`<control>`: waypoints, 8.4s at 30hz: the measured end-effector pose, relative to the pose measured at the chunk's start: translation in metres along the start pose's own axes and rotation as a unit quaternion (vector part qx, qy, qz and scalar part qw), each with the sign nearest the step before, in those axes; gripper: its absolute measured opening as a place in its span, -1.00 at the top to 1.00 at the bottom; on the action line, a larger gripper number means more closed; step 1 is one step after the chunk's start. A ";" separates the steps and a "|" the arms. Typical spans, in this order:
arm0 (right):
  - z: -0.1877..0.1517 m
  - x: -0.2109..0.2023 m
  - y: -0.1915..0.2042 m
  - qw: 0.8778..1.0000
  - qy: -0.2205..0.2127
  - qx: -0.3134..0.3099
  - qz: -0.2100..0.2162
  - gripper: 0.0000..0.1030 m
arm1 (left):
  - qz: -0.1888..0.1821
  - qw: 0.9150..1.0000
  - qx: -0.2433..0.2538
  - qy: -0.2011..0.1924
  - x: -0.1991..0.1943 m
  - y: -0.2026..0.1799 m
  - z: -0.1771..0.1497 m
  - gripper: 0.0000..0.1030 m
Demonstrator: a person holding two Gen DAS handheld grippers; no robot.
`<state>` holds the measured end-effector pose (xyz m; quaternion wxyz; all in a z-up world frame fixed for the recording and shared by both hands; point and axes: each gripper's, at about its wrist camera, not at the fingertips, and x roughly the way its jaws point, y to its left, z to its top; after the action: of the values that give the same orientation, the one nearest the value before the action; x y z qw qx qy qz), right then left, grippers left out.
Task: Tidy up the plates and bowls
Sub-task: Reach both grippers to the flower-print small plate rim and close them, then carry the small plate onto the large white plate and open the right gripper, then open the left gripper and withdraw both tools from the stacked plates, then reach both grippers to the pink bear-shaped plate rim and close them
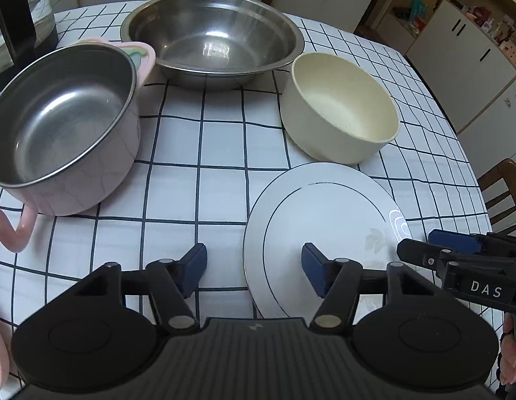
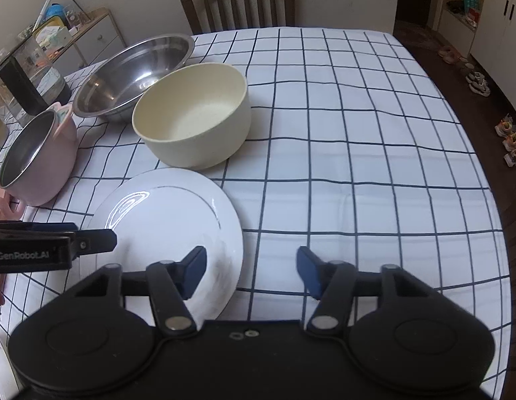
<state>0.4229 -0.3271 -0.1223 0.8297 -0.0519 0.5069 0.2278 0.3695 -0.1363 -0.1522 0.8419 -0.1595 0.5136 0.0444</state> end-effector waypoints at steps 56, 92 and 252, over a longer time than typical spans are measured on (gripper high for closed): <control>-0.087 -0.121 0.068 0.998 -0.015 0.056 0.038 0.86 | -0.071 0.997 0.005 -0.012 -0.150 0.041 -0.100 0.64; -0.190 -0.110 0.215 0.997 0.034 0.065 0.033 0.87 | -0.047 0.997 0.038 0.046 -0.178 0.170 -0.198 0.64; -0.005 0.045 0.329 0.987 0.024 -0.122 0.101 0.83 | 0.127 0.986 -0.081 -0.066 -0.139 0.274 -0.083 0.73</control>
<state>0.2940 -0.0209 -0.1166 0.7773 -0.1067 0.4977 0.3697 0.1683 0.1086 -0.1263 0.8457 -0.1571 0.4681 0.2027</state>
